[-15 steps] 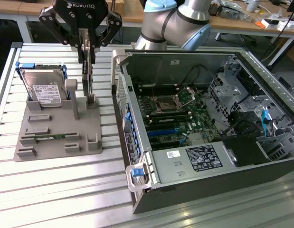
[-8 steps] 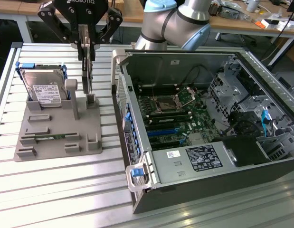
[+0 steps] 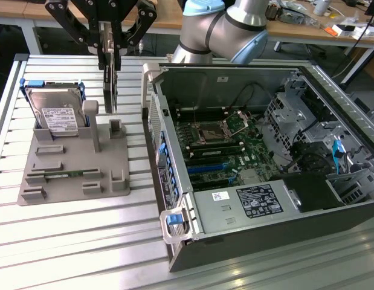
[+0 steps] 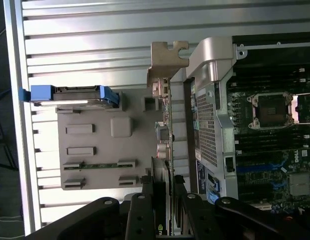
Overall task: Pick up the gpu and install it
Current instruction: 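Pick up the gpu and move the gpu toward the slot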
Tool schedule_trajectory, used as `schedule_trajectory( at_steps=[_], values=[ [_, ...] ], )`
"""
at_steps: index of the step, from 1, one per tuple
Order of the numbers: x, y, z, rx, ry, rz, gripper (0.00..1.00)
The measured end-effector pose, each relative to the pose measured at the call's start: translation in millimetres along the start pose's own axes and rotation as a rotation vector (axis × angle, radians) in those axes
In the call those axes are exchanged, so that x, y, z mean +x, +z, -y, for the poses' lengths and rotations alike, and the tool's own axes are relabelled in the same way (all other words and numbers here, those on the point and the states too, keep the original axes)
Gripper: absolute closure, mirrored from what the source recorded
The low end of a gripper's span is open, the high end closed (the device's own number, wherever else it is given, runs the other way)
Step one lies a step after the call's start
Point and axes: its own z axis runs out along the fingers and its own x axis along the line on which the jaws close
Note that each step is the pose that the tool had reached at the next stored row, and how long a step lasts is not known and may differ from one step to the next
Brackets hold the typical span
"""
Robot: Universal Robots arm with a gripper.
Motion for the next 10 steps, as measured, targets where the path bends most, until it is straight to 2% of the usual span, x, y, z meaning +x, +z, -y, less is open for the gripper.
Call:
schedule_trajectory(
  at_steps=[4,10],
  values=[
    [-2.0,0.0,-0.2,0.0001,0.0,-0.0001,0.73],
    [-14.2,0.5,-1.1,0.0,0.0,-0.0001,0.73]
  ],
)
